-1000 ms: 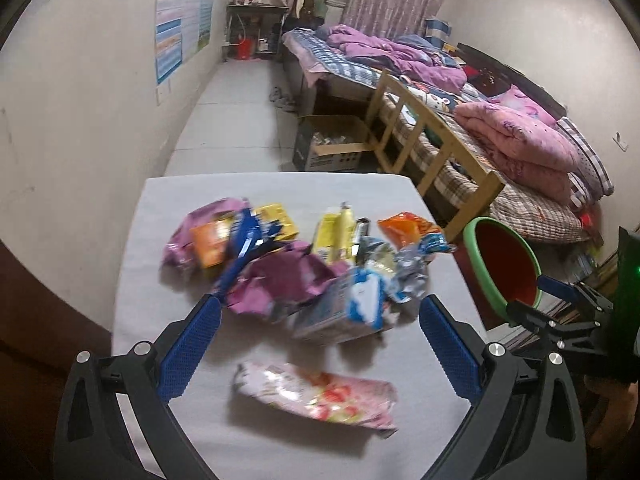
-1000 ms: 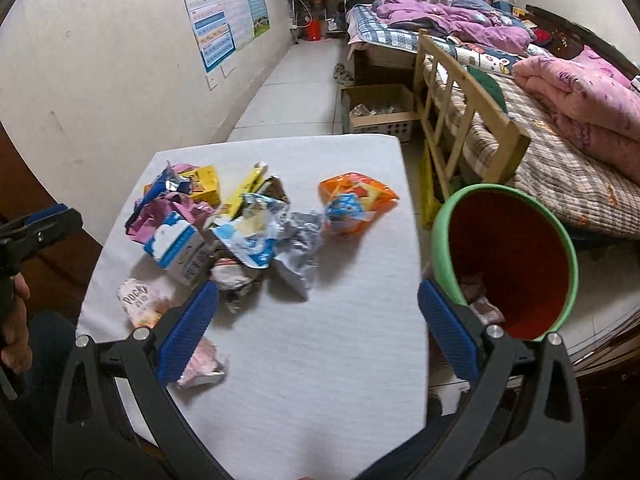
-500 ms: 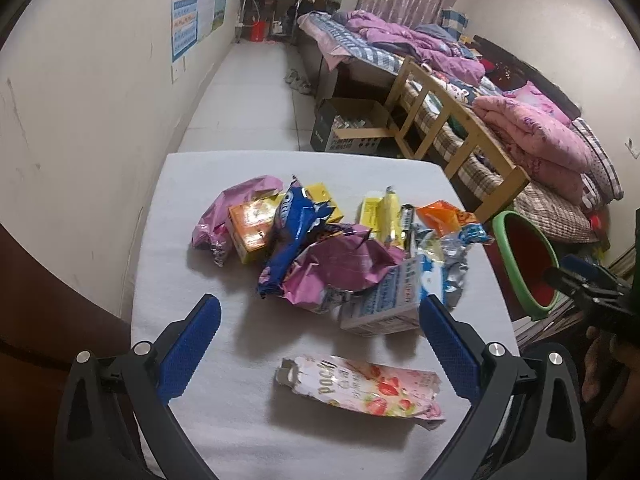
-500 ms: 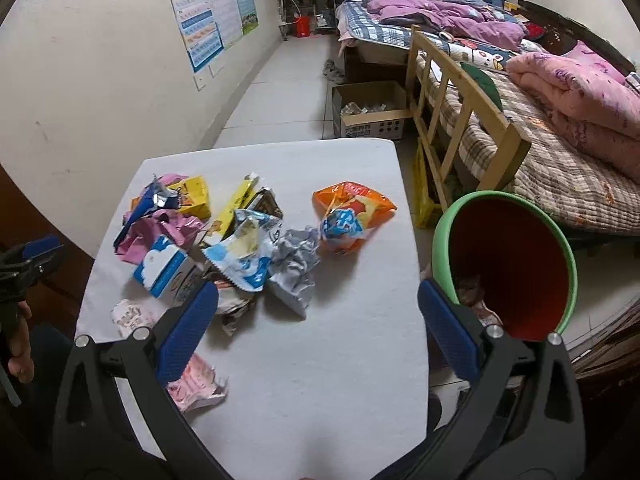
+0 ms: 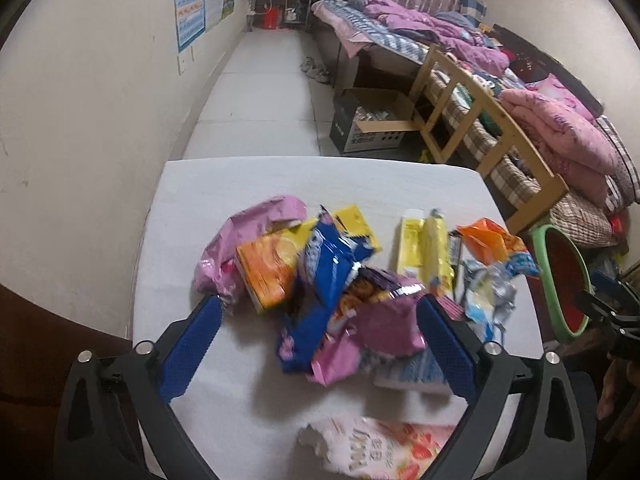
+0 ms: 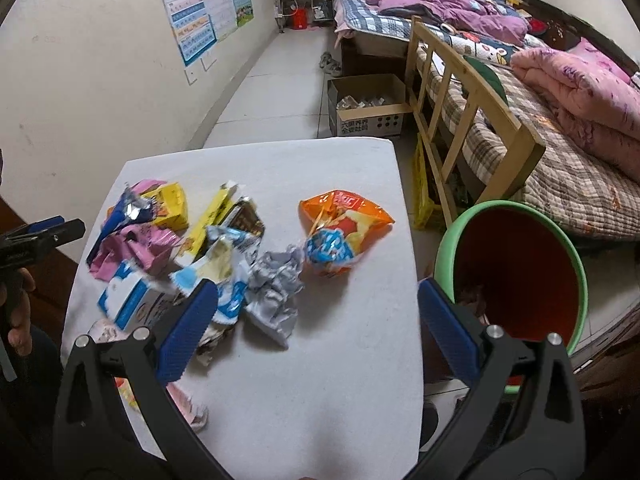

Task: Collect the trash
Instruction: 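Move both tools back over the table toward the remaining trash, then grasp the orange chip bag with the right tool while the left tool grasps the blue Oreo wrapper, then carry the orange bag and Oreo wrapper over the red bucket with both tools, then open both tools to drop the bag and wrapper into the bucket, then move both tools back over the table toward the remaining trash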

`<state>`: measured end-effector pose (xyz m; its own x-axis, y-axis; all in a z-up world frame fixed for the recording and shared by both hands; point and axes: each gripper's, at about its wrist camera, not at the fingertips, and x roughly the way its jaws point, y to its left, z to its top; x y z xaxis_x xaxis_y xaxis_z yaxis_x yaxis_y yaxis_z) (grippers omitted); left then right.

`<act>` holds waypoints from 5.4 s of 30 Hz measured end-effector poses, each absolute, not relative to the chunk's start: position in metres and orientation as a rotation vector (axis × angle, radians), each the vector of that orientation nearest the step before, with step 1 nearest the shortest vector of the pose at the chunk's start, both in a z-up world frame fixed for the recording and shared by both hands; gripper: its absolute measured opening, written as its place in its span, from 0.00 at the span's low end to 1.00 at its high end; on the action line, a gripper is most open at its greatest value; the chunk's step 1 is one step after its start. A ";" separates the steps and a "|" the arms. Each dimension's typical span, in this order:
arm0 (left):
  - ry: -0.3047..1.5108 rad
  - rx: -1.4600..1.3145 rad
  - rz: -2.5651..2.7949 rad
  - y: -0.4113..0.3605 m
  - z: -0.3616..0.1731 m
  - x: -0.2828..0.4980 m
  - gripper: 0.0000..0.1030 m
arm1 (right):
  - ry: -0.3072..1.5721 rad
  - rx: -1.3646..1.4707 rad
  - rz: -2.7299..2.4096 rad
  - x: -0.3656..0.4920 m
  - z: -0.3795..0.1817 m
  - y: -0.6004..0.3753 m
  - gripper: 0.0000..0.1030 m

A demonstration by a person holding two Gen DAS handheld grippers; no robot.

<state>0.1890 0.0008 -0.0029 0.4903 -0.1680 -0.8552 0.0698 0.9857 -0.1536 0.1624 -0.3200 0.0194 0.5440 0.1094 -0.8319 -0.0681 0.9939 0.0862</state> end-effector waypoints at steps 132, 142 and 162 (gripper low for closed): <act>1.029 0.131 -0.720 -0.409 0.052 0.200 0.24 | 0.941 0.234 -0.087 0.113 0.021 -0.553 0.39; 1.030 0.125 -0.719 -0.413 0.049 0.203 0.30 | 0.953 0.234 -0.091 0.118 0.014 -0.554 0.43; 0.952 0.036 -0.610 -0.346 0.079 0.199 0.92 | 0.933 0.177 -0.095 0.109 0.037 -0.522 0.94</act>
<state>0.1993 -0.3461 0.0789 0.4258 -0.4724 -0.7717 0.5034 0.8324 -0.2318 0.1091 -0.5217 0.0369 0.5930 -0.0052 -0.8052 0.1580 0.9813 0.1101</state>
